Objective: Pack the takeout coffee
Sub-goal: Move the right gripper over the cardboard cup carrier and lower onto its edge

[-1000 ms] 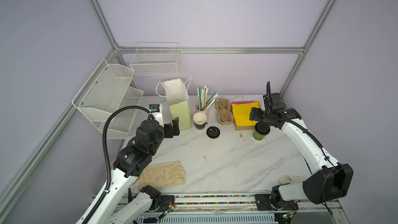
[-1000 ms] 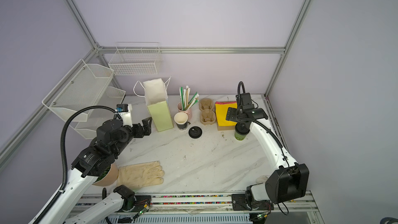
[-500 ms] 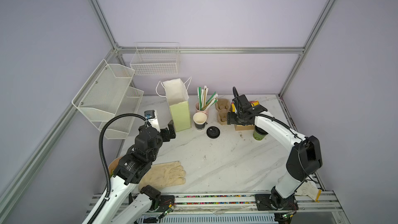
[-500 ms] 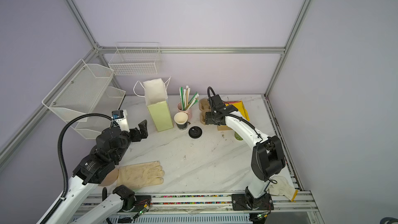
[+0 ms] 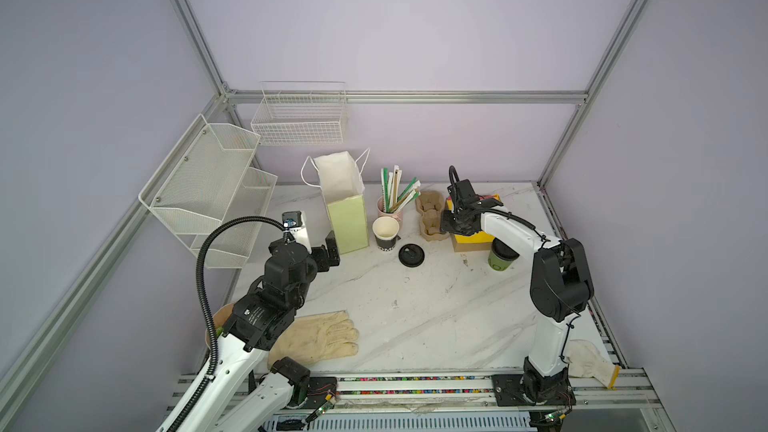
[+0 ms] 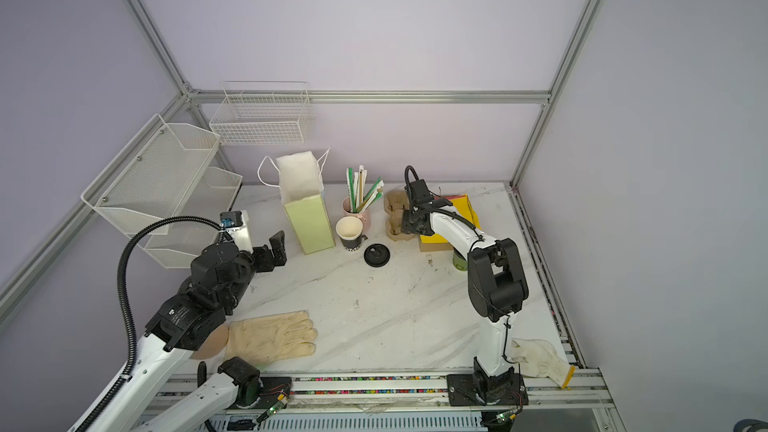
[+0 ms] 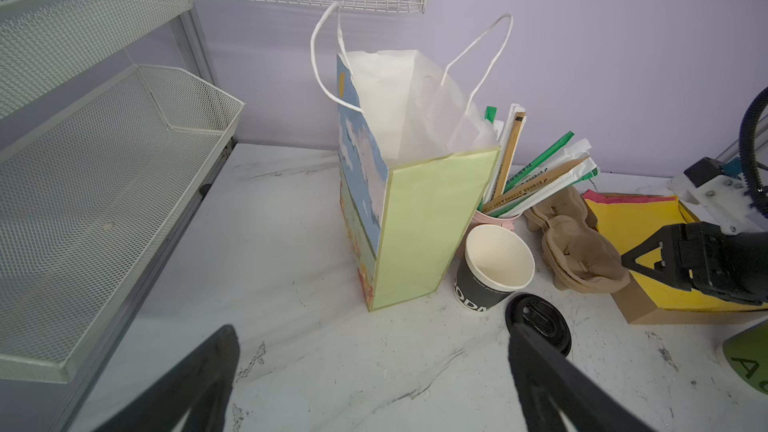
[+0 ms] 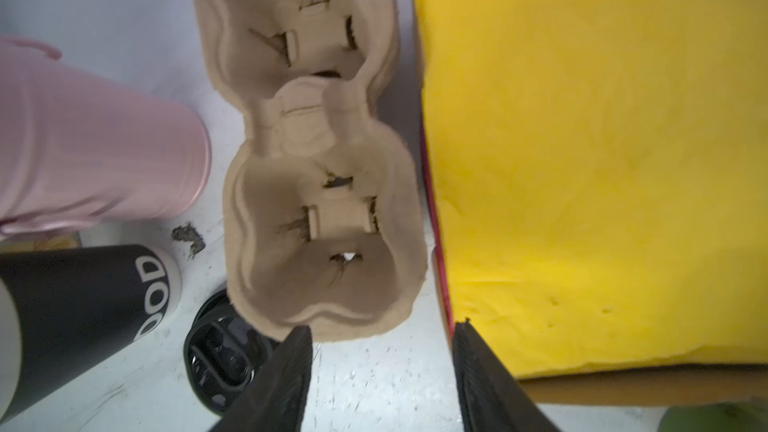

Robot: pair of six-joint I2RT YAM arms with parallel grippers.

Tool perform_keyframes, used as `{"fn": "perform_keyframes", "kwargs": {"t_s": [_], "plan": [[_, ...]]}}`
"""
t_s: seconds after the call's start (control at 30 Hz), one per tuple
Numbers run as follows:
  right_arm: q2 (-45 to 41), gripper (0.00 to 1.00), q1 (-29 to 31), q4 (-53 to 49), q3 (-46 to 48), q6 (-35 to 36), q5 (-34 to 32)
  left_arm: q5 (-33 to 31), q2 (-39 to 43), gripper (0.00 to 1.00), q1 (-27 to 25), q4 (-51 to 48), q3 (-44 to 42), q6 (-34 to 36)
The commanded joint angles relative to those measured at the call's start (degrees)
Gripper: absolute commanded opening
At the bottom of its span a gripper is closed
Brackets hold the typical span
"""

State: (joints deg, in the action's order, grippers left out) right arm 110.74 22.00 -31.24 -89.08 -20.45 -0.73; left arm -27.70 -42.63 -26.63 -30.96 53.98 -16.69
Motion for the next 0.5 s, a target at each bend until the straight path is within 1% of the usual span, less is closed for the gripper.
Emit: {"fn": "perform_keyframes", "kwargs": {"t_s": [0.0, 0.13, 0.27, 0.47], "plan": [[1.07, 0.56, -0.13, 2.91, -2.19, 0.57, 0.61, -0.86, -0.14, 1.00, 0.27, 1.52, -1.90, 1.37], [3.70, 0.51, -0.28, 3.49, -3.44, 1.18, 0.65, -0.77, -0.43, 1.00, 0.29, 1.48, -1.86, 1.57], [5.43, 0.49, -0.24, 4.19, -4.22, 1.68, 1.13, -0.90, -0.47, 1.00, 0.26, 1.48, -2.02, 1.72], [6.29, 0.48, -0.29, 4.48, -4.68, 1.90, -0.90, -1.01, -0.70, 1.00, 0.26, 1.47, -1.98, 1.93]]}}
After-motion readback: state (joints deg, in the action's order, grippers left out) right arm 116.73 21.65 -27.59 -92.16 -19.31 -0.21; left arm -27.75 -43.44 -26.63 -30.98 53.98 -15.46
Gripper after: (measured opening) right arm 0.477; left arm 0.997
